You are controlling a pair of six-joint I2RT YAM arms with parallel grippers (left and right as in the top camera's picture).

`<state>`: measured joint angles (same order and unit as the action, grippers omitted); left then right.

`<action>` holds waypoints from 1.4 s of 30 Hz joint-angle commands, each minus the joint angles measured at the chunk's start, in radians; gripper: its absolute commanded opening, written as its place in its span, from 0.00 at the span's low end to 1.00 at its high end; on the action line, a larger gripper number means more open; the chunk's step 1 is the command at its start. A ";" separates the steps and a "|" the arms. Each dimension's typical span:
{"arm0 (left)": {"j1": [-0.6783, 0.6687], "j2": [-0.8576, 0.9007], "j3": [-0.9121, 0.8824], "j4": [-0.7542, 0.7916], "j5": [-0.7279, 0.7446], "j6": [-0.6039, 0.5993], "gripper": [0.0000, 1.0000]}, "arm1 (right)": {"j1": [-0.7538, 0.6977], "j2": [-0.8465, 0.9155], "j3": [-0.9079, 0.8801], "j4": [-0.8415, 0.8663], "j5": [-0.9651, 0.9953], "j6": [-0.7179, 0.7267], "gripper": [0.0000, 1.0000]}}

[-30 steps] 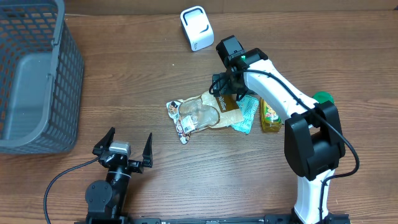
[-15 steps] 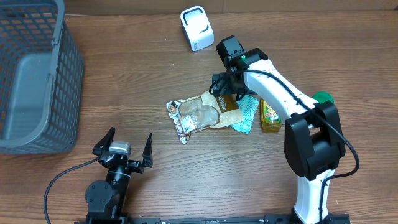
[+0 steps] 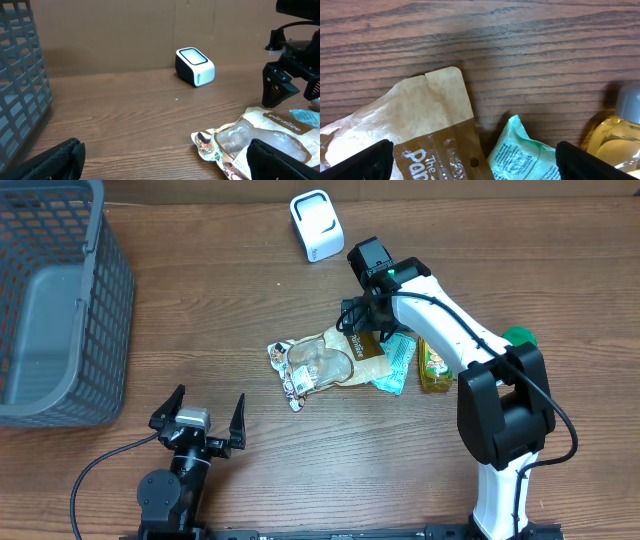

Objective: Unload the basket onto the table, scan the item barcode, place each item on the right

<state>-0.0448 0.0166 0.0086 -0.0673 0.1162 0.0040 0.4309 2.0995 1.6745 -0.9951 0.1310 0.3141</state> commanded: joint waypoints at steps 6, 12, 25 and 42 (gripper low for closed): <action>0.005 -0.013 -0.003 -0.003 -0.012 0.023 0.99 | -0.007 -0.010 -0.009 0.003 0.007 0.004 1.00; 0.005 -0.013 -0.003 -0.003 -0.012 0.023 0.99 | -0.007 -0.010 -0.010 0.003 0.007 0.004 1.00; 0.005 -0.013 -0.003 -0.003 -0.012 0.023 1.00 | -0.005 -0.199 -0.010 0.003 0.007 0.004 1.00; 0.005 -0.013 -0.003 -0.003 -0.012 0.023 0.99 | -0.006 -0.788 -0.010 0.003 0.007 0.004 1.00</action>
<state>-0.0448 0.0166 0.0086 -0.0673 0.1158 0.0040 0.4309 1.3865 1.6600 -0.9951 0.1318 0.3141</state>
